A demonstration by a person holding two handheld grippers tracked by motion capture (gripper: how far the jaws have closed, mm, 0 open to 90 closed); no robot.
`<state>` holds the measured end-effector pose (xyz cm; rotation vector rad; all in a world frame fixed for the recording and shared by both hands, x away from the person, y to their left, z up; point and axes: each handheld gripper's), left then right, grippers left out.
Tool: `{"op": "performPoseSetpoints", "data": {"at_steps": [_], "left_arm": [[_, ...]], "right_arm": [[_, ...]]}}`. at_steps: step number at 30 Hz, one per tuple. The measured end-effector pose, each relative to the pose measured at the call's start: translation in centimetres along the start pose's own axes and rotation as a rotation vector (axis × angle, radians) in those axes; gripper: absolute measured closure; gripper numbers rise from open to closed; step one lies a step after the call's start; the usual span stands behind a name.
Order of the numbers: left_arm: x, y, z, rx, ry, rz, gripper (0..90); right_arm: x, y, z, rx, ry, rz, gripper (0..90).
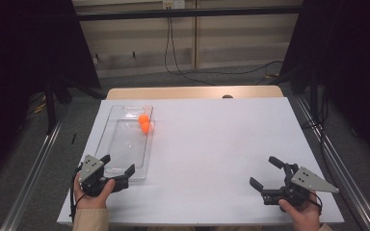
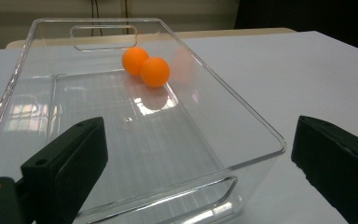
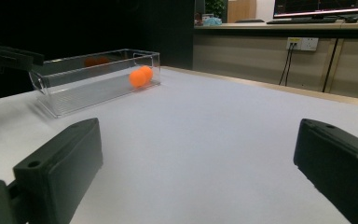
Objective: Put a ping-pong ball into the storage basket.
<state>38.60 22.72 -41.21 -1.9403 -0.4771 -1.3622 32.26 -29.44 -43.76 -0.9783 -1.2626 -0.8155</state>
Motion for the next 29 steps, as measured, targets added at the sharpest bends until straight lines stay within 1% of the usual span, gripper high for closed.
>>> {"op": "performPoseSetpoints", "data": {"at_steps": [1,2,3,6,9,11,13,16,19,21,23,24,25,29], "left_arm": [[-0.01,-0.05,0.05,0.003,0.007,0.006,3.7],[-0.04,-0.05,0.04,0.002,0.006,0.007,3.7],[-0.09,-0.01,0.05,-0.006,0.003,0.003,3.6],[-0.12,0.03,-0.06,-0.008,-0.005,-0.01,3.7],[-0.11,-0.05,-0.05,-0.009,-0.001,-0.011,3.7],[-0.09,-0.11,-0.12,0.0,0.003,-0.009,3.7],[-0.12,-0.19,-0.1,-0.001,0.011,0.001,3.7],[-0.25,-0.11,-0.18,-0.006,0.003,-0.006,3.7],[-0.28,-0.15,-0.26,-0.002,0.006,-0.005,3.7],[-0.31,-0.1,-0.32,0.0,0.001,-0.013,3.7],[-0.29,-0.13,-0.25,-0.002,0.008,-0.006,3.7],[-0.32,-0.04,-0.29,-0.003,-0.002,-0.017,3.7],[-0.31,-0.08,-0.21,-0.006,0.01,-0.002,3.7],[-0.31,0.07,-0.23,-0.01,0.008,-0.012,3.7]], "right_arm": [[0.01,-0.01,-0.01,0.001,0.002,0.001,0.6],[0.01,-0.01,-0.01,0.002,0.004,0.001,0.6],[0.01,0.02,0.01,0.005,0.006,0.001,0.6],[0.01,0.02,0.02,0.004,0.005,-0.001,0.6],[0.03,0.0,0.04,0.005,0.009,0.0,0.6],[0.03,0.01,0.03,0.005,0.006,-0.002,0.6],[0.03,0.01,0.04,0.006,0.009,0.0,0.6],[0.02,0.02,0.03,0.006,0.006,-0.003,0.6],[0.0,0.03,0.05,0.005,0.001,0.003,0.6],[0.0,0.02,0.11,0.005,0.005,0.005,0.6],[-0.01,0.03,0.09,0.004,0.005,0.005,0.6],[-0.01,0.01,0.05,0.006,0.004,0.006,0.6],[-0.03,0.04,0.05,0.003,0.004,0.003,0.6],[-0.06,-0.01,-0.03,0.002,0.001,0.002,0.6]]}}
Point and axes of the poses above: each handheld gripper's, and its own axes: y roughly forward along the jaws, x roughly out of its top, z roughly to its left, and after that the axes turned 14 degrees about -x, right-handed
